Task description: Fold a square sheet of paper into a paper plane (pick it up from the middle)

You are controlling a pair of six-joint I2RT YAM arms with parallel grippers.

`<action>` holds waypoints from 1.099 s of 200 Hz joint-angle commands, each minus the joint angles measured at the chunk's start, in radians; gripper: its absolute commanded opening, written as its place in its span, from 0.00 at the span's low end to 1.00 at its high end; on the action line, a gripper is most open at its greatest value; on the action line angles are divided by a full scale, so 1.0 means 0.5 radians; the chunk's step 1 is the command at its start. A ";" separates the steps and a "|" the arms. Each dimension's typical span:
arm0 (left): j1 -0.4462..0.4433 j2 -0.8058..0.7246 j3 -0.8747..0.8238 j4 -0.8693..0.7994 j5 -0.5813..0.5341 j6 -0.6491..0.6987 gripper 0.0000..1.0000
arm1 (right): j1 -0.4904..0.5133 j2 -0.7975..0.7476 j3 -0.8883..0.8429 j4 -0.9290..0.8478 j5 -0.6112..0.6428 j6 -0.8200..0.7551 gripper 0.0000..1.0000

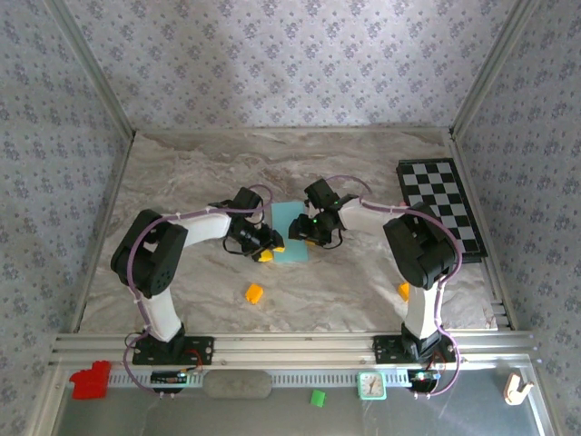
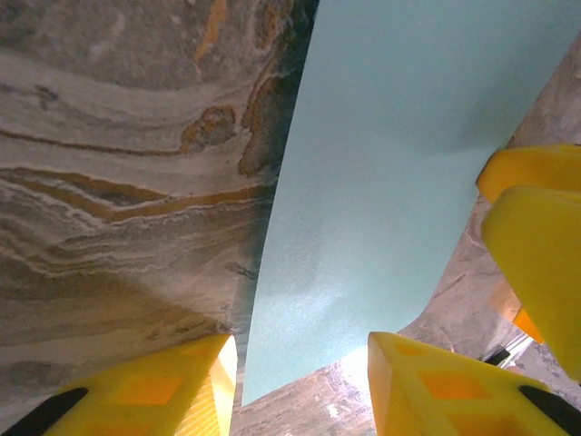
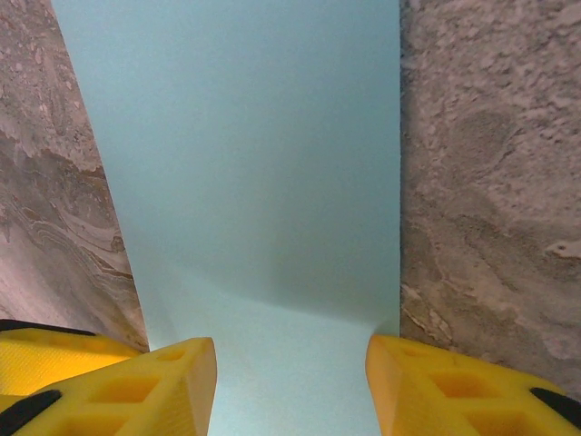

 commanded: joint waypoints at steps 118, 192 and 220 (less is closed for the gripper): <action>0.074 -0.009 -0.053 0.426 0.221 -0.137 0.39 | -0.026 0.063 -0.082 -0.043 0.049 0.034 0.50; 0.132 0.103 -0.010 0.491 0.171 -0.277 0.24 | -0.033 0.054 -0.103 -0.024 0.047 0.028 0.50; 0.147 0.121 0.001 0.515 0.170 -0.295 0.21 | -0.038 0.047 -0.109 -0.013 0.044 0.025 0.50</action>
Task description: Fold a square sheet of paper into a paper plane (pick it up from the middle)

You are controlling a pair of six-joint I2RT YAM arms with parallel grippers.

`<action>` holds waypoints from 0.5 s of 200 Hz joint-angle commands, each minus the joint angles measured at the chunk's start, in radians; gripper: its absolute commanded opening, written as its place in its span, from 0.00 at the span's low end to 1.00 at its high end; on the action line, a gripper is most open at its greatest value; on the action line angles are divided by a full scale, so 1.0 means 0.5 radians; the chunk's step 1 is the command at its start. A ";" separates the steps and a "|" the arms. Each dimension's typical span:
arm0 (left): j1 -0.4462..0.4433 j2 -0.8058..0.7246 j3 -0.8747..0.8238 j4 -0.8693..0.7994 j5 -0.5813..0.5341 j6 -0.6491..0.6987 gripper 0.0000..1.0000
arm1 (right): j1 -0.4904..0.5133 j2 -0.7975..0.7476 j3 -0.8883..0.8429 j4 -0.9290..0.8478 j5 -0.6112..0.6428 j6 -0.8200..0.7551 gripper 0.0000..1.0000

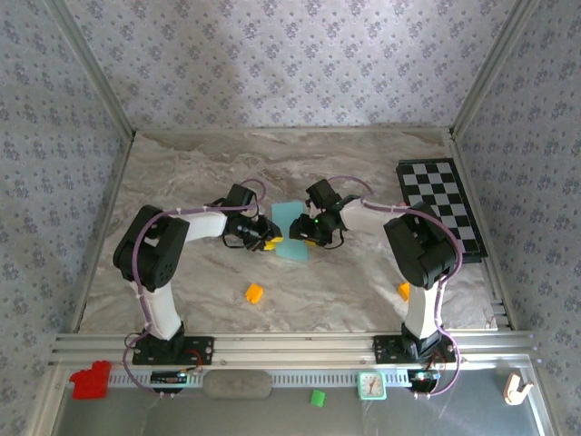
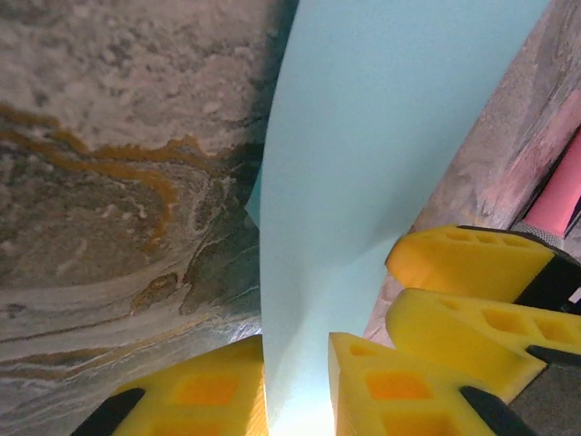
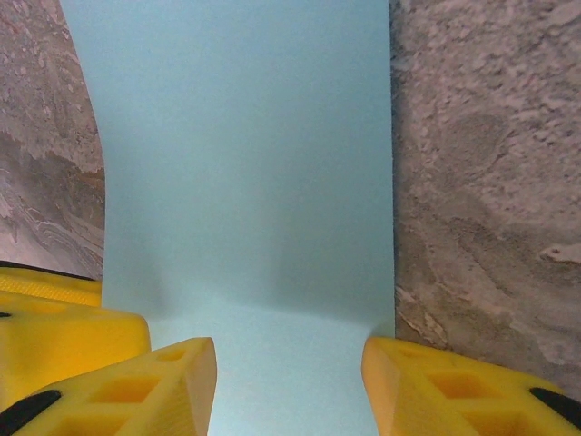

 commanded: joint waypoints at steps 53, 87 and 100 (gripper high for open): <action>0.036 0.069 0.087 0.052 0.006 -0.054 0.08 | -0.033 -0.043 -0.074 -0.008 0.054 -0.060 0.50; 0.037 0.033 0.093 0.018 -0.003 -0.082 0.00 | -0.029 -0.290 -0.102 0.061 0.130 -0.317 0.64; 0.037 0.016 0.098 0.009 -0.003 -0.111 0.00 | -0.024 -0.377 -0.151 0.124 0.134 -0.447 0.72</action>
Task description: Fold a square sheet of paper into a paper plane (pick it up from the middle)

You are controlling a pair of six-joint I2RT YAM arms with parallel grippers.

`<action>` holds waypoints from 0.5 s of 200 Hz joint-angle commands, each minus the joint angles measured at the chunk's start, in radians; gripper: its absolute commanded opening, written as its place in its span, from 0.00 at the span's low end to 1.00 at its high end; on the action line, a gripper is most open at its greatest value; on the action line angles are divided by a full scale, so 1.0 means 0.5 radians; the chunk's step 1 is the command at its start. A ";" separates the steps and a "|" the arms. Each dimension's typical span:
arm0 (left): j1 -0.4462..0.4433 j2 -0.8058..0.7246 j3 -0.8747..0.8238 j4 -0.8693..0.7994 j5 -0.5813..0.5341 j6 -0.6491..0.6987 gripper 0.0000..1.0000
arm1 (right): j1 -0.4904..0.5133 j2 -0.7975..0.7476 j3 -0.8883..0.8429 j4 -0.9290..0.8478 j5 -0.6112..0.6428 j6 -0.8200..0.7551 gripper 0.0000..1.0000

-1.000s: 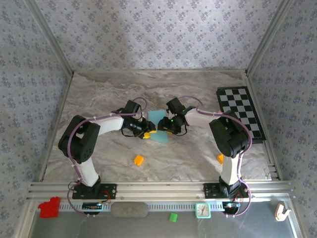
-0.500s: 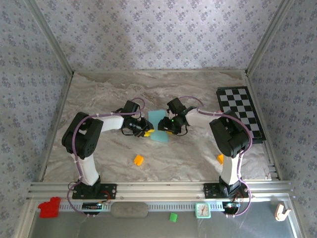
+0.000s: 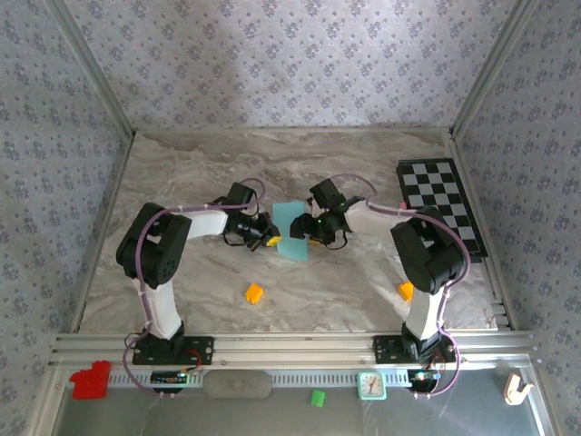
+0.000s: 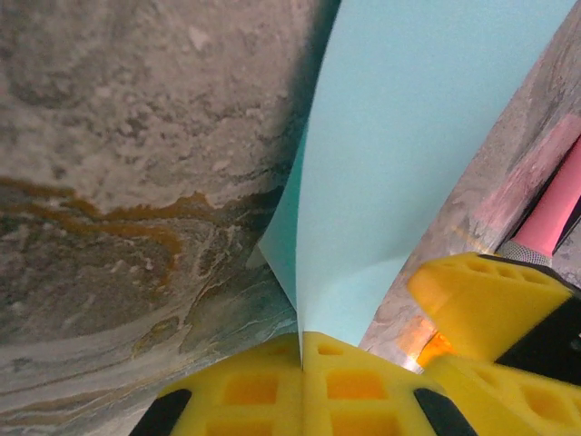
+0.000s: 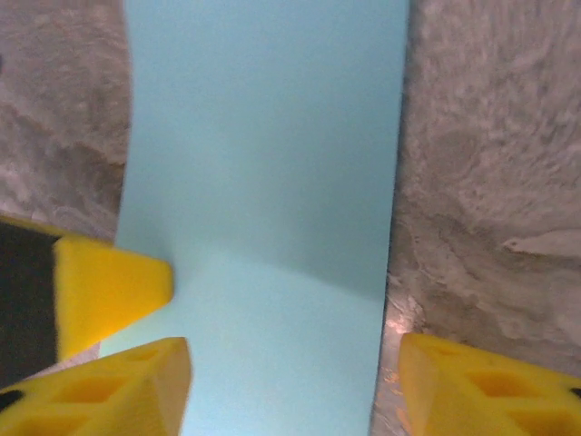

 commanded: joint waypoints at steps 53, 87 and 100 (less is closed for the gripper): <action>0.006 -0.106 0.121 -0.111 -0.013 -0.139 0.00 | 0.118 -0.474 -0.351 0.406 0.333 -0.749 0.92; 0.000 -0.112 0.162 -0.191 -0.017 -0.151 0.00 | 0.245 -0.570 -0.551 0.692 0.437 -0.967 1.00; 0.000 -0.109 0.171 -0.210 -0.019 -0.153 0.00 | 0.291 -0.582 -0.619 0.808 0.439 -1.052 1.00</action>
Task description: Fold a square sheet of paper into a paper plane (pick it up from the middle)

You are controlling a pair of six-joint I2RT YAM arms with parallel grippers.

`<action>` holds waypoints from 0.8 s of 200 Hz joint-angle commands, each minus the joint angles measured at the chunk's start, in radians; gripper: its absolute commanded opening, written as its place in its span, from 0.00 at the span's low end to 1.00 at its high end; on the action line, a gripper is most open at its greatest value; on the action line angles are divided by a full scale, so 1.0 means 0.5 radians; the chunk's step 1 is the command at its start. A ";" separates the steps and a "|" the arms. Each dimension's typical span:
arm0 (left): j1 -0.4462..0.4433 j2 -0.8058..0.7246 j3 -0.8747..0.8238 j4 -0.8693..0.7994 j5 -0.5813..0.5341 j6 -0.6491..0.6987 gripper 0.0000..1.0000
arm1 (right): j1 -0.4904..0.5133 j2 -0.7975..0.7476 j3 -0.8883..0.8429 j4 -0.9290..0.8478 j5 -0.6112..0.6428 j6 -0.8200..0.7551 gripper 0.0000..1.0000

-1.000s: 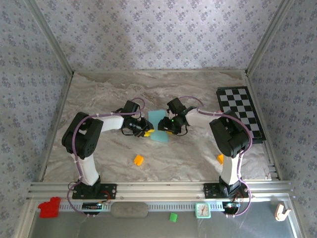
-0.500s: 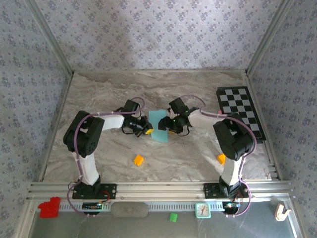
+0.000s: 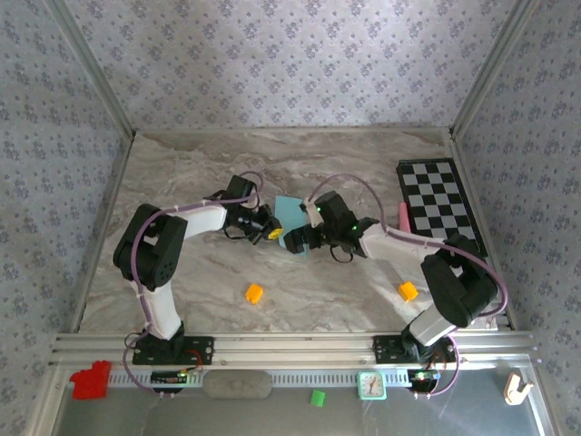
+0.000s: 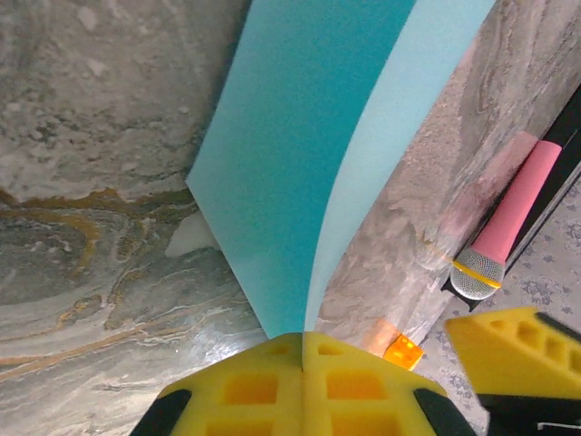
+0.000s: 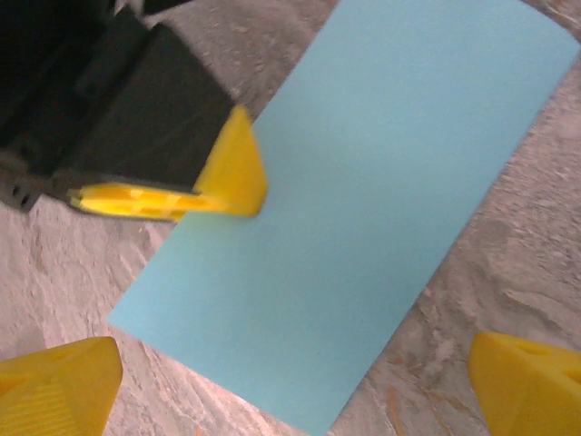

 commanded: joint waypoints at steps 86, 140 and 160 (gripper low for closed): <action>-0.002 -0.052 0.057 -0.137 -0.018 -0.047 0.00 | 0.250 0.068 -0.378 0.885 0.222 -0.917 0.79; -0.005 -0.046 0.061 -0.152 -0.021 -0.050 0.00 | 0.289 0.186 -0.325 0.921 0.319 -1.060 0.74; -0.005 -0.045 0.061 -0.152 -0.022 -0.051 0.00 | 0.304 0.215 -0.325 0.980 0.409 -1.067 0.74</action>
